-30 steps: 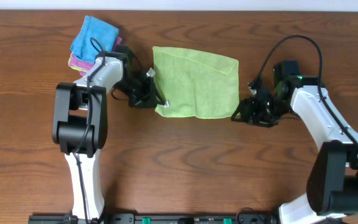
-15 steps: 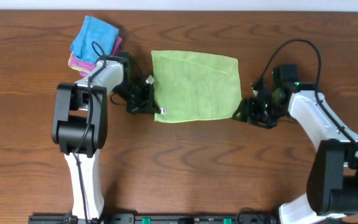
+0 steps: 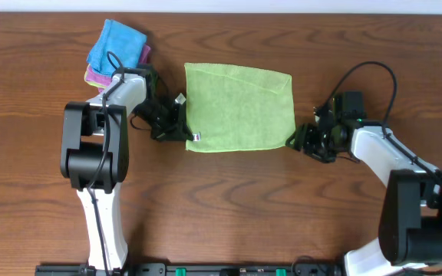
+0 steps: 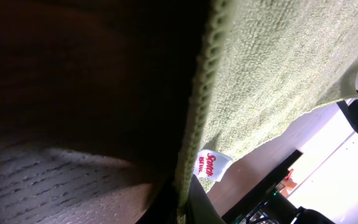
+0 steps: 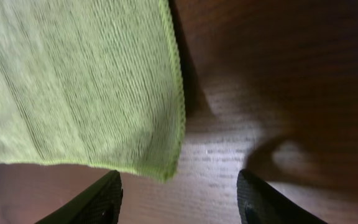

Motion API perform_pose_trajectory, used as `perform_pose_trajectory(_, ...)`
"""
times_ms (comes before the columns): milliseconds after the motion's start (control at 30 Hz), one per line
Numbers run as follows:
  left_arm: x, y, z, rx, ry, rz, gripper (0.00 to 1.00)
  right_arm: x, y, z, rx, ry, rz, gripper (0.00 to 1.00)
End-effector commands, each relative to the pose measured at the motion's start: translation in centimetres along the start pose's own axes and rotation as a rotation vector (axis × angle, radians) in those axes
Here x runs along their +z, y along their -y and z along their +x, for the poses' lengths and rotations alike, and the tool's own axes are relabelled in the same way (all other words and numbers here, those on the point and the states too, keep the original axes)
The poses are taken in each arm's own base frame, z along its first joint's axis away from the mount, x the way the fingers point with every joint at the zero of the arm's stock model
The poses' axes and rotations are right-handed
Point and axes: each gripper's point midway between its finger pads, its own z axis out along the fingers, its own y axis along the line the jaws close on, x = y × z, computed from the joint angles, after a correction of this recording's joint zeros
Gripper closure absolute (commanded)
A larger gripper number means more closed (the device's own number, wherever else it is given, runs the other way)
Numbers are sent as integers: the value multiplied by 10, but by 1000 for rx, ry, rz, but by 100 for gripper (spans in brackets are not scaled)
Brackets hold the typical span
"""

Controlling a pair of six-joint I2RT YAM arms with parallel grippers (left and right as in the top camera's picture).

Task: Fold the cloth
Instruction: 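Grasp the green cloth's lower corners with both grippers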

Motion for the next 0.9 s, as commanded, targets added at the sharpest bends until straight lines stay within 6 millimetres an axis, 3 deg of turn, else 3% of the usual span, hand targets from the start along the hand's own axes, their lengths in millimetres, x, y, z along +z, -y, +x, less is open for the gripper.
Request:
perform_pose_trajectory(0,-6,3,2,23,12,-9,94,1,-4,0,42,16,-11,41)
perform_pose_trajectory(400,-6,3,2,23,12,-9,94,4,-17,-15,45,81,-37,43)
perform_pose_trajectory(600,-6,3,2,23,12,-8,94,18,-18,-14,56,72,-31,44)
perform_pose_trajectory(800,-6,3,2,31,12,-8,94,36,-7,-7,87,26,-8,65)
perform_pose_trajectory(867,-6,5,2,42,11,2,94,37,-8,-6,78,24,-7,79)
